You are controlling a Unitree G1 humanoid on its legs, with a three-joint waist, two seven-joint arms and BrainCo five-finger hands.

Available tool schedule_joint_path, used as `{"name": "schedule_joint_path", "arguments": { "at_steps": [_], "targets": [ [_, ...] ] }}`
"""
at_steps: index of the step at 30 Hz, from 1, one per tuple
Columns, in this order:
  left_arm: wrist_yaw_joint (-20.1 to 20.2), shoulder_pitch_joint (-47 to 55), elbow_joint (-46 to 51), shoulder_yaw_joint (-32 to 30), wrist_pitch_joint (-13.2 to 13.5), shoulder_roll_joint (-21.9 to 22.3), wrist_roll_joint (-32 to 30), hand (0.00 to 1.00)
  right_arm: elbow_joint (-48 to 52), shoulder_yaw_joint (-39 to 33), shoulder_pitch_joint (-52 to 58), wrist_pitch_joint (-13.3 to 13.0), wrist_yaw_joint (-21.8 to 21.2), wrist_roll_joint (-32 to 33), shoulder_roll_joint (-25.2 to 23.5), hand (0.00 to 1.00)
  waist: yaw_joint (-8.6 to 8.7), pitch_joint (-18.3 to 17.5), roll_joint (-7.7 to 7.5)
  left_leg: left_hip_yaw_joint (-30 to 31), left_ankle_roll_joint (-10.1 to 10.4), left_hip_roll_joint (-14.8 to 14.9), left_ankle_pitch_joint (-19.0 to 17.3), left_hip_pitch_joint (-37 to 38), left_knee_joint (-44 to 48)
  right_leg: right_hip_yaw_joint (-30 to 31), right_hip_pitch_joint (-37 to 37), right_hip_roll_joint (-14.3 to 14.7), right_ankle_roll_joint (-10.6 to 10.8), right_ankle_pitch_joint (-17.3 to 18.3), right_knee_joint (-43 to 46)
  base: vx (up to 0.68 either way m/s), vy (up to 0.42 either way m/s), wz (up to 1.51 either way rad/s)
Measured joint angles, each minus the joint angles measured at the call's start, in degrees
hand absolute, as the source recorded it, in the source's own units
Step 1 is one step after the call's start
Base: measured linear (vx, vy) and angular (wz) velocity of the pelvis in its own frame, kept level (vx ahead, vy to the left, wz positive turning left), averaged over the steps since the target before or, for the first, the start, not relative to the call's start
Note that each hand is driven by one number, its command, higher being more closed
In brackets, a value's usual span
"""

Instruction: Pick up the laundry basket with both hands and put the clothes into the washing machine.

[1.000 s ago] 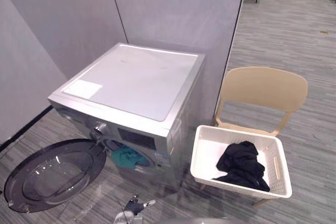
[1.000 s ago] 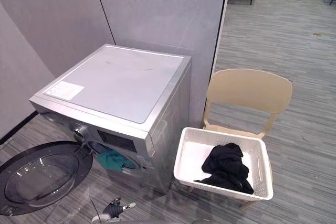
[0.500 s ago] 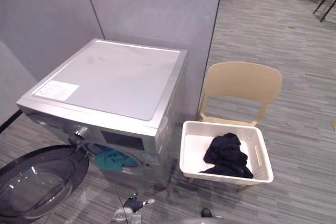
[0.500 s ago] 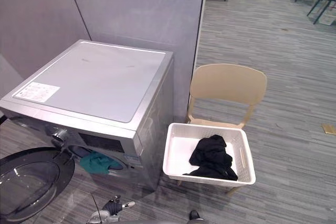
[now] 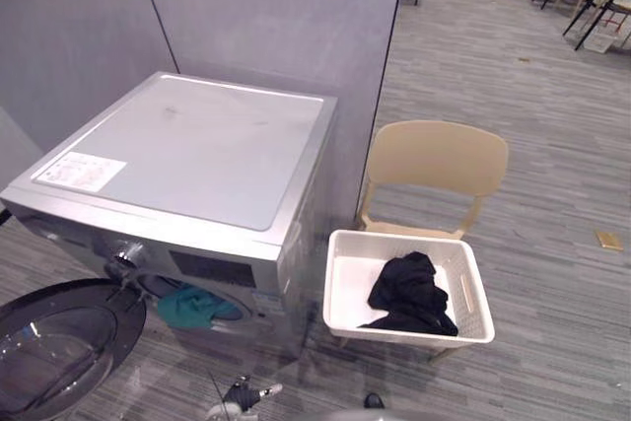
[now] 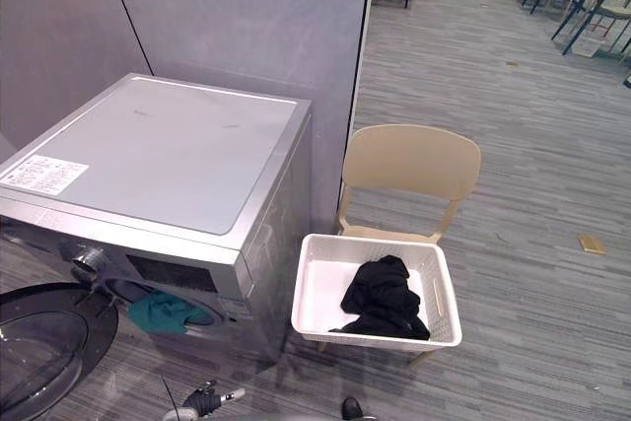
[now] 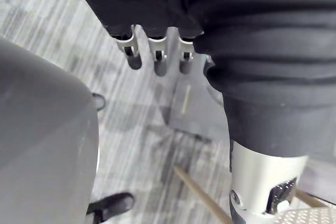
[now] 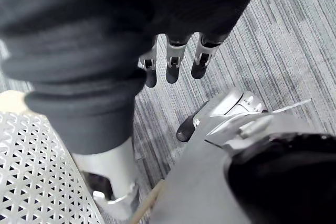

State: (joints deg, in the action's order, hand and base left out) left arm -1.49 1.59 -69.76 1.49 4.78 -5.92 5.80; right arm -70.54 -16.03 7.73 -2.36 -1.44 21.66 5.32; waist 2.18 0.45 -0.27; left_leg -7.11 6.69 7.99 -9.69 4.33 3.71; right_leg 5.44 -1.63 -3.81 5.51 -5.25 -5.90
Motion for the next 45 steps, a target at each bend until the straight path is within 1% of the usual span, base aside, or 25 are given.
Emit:
{"name": "schedule_joint_path", "arguments": {
  "at_steps": [1, 3, 4, 6, 7, 8, 9, 10, 12, 13, 15, 17, 19, 20, 22, 24, 27, 29, 31, 34, 35, 37, 39, 40, 45],
  "targets": [
    [0.04, 0.01, 0.0, -0.21, -0.04, 0.04, -0.2, 0.0, 0.14, -0.99, -0.76, 0.33, 0.01, -0.1, 0.15, 0.0, -0.09, -0.26, 0.39, -0.98, 0.02, 0.18, -0.01, -0.22, -0.51, -1.34, -0.75, -0.2, -0.12, -0.12, 0.01, 0.06, -0.038, -0.39],
    [0.15, 0.07, -0.05, -1.69, -0.67, 0.15, -1.6, 0.0, 2.17, -3.33, -1.23, 0.43, 0.13, -0.19, 0.31, 0.0, 0.22, -0.42, 1.05, -2.24, 0.29, 0.42, 0.15, 0.19, -0.99, -1.15, -1.93, 0.11, 0.31, -1.19, 0.15, 0.12, -0.027, -0.46],
    [0.1, 0.11, -0.04, -2.74, -0.84, 0.07, -2.06, 0.0, 6.02, -4.82, -0.79, 0.45, 0.38, 0.84, 0.23, 0.0, 0.01, -0.65, 1.52, -3.22, 0.54, 0.66, -0.02, 0.0, -1.03, 0.1, -3.54, 0.84, 0.1, -1.89, 0.23, 0.13, -0.024, -0.67],
    [-0.01, 0.1, -0.02, -5.42, -1.24, 0.07, -2.16, 0.0, 15.98, -6.21, 0.31, 0.21, 0.78, 3.42, -0.14, 0.0, 0.28, -0.7, 1.76, -5.85, 0.6, 0.94, -0.06, -0.13, -1.24, 2.61, -5.01, 1.62, 0.23, -2.5, 0.25, 0.13, -0.037, -0.84],
    [-0.01, 0.26, -0.02, -6.7, -1.26, 0.19, -2.3, 0.0, 23.57, -7.37, 1.38, -0.25, 1.61, 4.76, -0.08, 0.0, 0.71, -0.69, 1.72, -7.24, 0.6, 0.91, -0.05, -0.06, -1.18, 3.79, -5.82, 1.86, 0.28, -2.72, 0.26, 0.09, -0.035, -0.65],
    [-0.01, 0.21, 0.0, -6.81, -1.27, 0.28, -2.65, 0.0, 27.42, -8.77, 1.75, -0.67, 1.85, 4.85, -0.08, 0.0, 1.14, -0.66, 1.72, -7.55, 0.6, 0.84, -0.05, -0.03, -1.14, 4.33, -6.04, 1.9, 0.29, -2.73, 0.26, 0.07, -0.029, -0.51],
    [0.0, 0.16, 0.66, -7.29, -1.26, 0.44, -3.21, 0.0, 33.49, -11.38, 1.73, -1.47, 2.99, 4.76, 0.03, 0.0, 2.16, -0.63, 1.66, -7.93, 0.6, 0.76, -0.05, -0.01, -1.1, 4.81, -6.33, 1.94, 0.32, -2.75, 0.26, 0.05, -0.017, -0.38],
    [0.02, 0.07, 1.87, -8.4, -1.2, 0.79, -3.47, 0.0, 38.71, -13.76, 1.53, -2.43, 4.61, 4.37, 0.19, 0.0, 2.55, -0.52, 1.32, -9.01, 0.6, 0.67, -0.06, 0.1, -1.09, 5.78, -6.84, 2.07, 0.54, -2.96, 0.26, 0.03, -0.014, -0.38],
    [0.03, -0.13, 3.1, -8.93, -1.1, 1.1, -4.36, 0.0, 44.39, -16.14, 1.2, -3.6, 6.41, 3.06, 0.32, 0.0, 3.03, -0.09, 0.58, -10.21, 0.62, 0.49, -0.07, 0.12, -0.93, 6.82, -7.42, 2.13, 0.64, -3.18, 0.26, -0.01, -0.013, -0.4],
    [0.06, -0.12, 4.1, -8.97, -1.11, 1.31, -4.52, 0.0, 49.35, -17.67, 0.51, -3.85, 7.48, 2.22, 0.36, 0.0, 3.22, 0.13, 0.16, -11.3, 0.9, 0.44, -0.25, -0.31, -0.87, 7.84, -8.47, 2.27, 0.66, -3.63, 0.25, -0.04, -0.017, -0.4],
    [0.08, -0.18, 4.42, -8.99, -1.16, 1.45, -5.63, 0.0, 54.38, -17.96, -0.1, -4.38, 8.72, 0.58, 0.43, 0.0, 3.32, 0.39, -0.27, -13.23, 1.67, 0.64, -0.8, -0.8, -0.86, 9.41, -10.02, 2.75, 0.7, -4.26, 0.24, -0.08, -0.039, -0.47],
    [0.04, -0.53, 4.82, -8.92, -1.19, 2.11, -6.5, 0.0, 59.16, -17.93, 0.06, -5.12, 9.03, 0.24, 0.16, 0.0, 3.46, 0.7, -0.58, -13.64, 1.62, 0.92, -0.83, -1.6, -0.8, 9.84, -11.04, 2.72, 0.74, -4.54, 0.23, -0.08, -0.047, -0.21],
    [0.0, -0.69, 6.27, -8.74, -1.16, 2.95, -6.69, 0.0, 64.77, -17.87, 0.66, -5.61, 8.88, 0.03, 0.07, 0.0, 3.34, 1.07, -0.64, -13.64, 1.54, 1.03, -0.87, -2.84, -0.81, 9.74, -12.3, 2.71, 0.43, -4.99, 0.23, -0.09, -0.067, 0.01],
    [-0.02, -0.97, 6.48, -8.37, -1.13, 3.73, -6.73, 0.0, 67.36, -17.84, 0.49, -6.26, 8.9, -0.36, 0.1, 0.0, 3.28, 1.47, -0.59, -13.53, 1.52, 1.07, -0.85, -3.34, -0.62, 9.59, -12.66, 2.73, 0.35, -5.29, 0.23, -0.08, -0.068, 0.06],
    [-0.05, -1.59, 6.49, -7.71, -1.14, 4.77, -6.74, 0.0, 69.81, -17.67, 0.3, -6.78, 8.83, -1.17, 0.47, 0.0, 3.24, 2.22, -0.44, -12.92, 1.53, 1.14, -0.84, -4.07, 0.04, 8.91, -12.75, 2.72, 0.18, -5.49, 0.24, -0.08, -0.075, 0.17],
    [-0.07, -2.21, 6.94, -5.83, -1.08, 5.28, -6.73, 0.0, 69.78, -17.04, -0.62, -7.08, 8.7, -2.04, 1.89, 0.0, 3.08, 3.13, -0.38, -11.78, 1.5, 1.19, -0.82, -5.05, 0.63, 8.18, -12.98, 2.49, 0.12, -5.64, 0.24, -0.07, -0.065, 0.25],
    [-0.07, -3.24, 7.4, -3.18, -1.05, 5.21, -6.73, 0.0, 68.96, -14.74, -2.21, -7.13, 8.27, -2.09, 6.69, 0.0, 3.17, 4.33, 0.1, -9.95, 1.55, 1.02, -0.32, -7.15, 1.16, 6.28, -13.81, 1.67, 0.24, -5.75, 0.24, -0.06, -0.05, 0.31],
    [-0.1, -3.16, 7.38, -3.08, -1.05, 4.76, -6.75, 0.0, 67.79, -13.38, -3.31, -7.13, 6.58, -2.54, 8.72, 0.0, 2.83, 4.77, 0.52, -9.05, 1.61, 1.04, -0.17, -7.61, 1.18, 5.62, -13.81, 1.66, 0.24, -5.75, 0.24, -0.03, -0.043, 0.18],
    [-0.09, -3.32, 7.39, -1.52, -1.05, 3.25, -7.58, 0.0, 64.73, -10.81, -5.36, -6.97, 4.85, -4.2, 11.42, 0.0, 2.05, 5.76, 0.8, -8.29, 1.63, 1.06, 0.12, -8.18, 1.16, 4.98, -14.05, 1.55, 0.24, -5.75, 0.24, -0.02, -0.041, 0.16],
    [-0.07, -3.33, 7.39, -1.03, -1.07, 2.34, -8.15, 0.0, 60.82, -6.74, -7.59, -5.89, 2.84, -6.6, 14.09, 0.0, 1.72, 6.65, 1.43, -7.06, 1.62, 1.01, 0.38, -9.06, 1.15, 3.71, -14.26, 1.27, 0.24, -5.76, 0.25, -0.01, -0.037, 0.19],
    [-0.07, -3.32, 7.38, -1.03, -1.07, 2.18, -8.15, 0.0, 60.17, -5.76, -8.16, -5.79, 2.42, -6.96, 14.44, 0.0, 1.68, 6.93, 1.47, -7.01, 1.62, 0.99, 0.39, -9.09, 1.16, 3.65, -14.26, 1.24, 0.24, -5.76, 0.25, -0.01, -0.032, 0.12],
    [-0.08, -3.61, 7.39, -1.01, -1.07, 2.04, -8.14, 0.0, 59.95, -2.67, -8.97, -5.21, 1.12, -9.8, 16.03, 0.0, 1.67, 7.97, 1.91, -6.27, 1.38, 0.69, 0.58, -9.97, 1.25, 2.89, -14.63, 0.78, 0.26, -5.78, 0.25, -0.02, -0.025, 0.16],
    [-0.08, -3.96, 7.4, -0.9, -1.06, 2.0, -8.14, 0.0, 59.0, -0.39, -9.78, -4.91, 0.8, -11.48, 17.17, 0.0, 1.69, 8.91, 1.94, -5.5, 1.44, 0.46, 0.8, -10.34, 1.27, 2.3, -14.63, 0.6, 0.29, -5.79, 0.26, -0.01, -0.015, 0.18],
    [-0.08, -3.98, 7.43, -0.79, -1.04, 1.92, -8.14, 0.0, 57.84, 1.26, -10.81, -4.77, -0.05, -12.62, 17.98, 0.0, 1.65, 9.45, 1.89, -5.39, 1.43, 0.37, 0.8, -10.44, 1.33, 2.22, -14.63, 0.58, 0.32, -5.81, 0.26, -0.01, -0.015, 0.11],
    [-0.11, -4.57, 7.45, 0.84, -1.02, 1.54, -8.13, 0.0, 57.23, 7.23, -12.94, -4.45, -1.27, -15.27, 19.67, 0.0, 1.71, 11.35, 2.14, -4.39, 1.42, -0.17, 0.8, -11.61, 2.46, 1.54, -14.79, -0.21, 0.5, -5.93, 0.26, -0.02, -0.004, 0.09]
  ]
}}
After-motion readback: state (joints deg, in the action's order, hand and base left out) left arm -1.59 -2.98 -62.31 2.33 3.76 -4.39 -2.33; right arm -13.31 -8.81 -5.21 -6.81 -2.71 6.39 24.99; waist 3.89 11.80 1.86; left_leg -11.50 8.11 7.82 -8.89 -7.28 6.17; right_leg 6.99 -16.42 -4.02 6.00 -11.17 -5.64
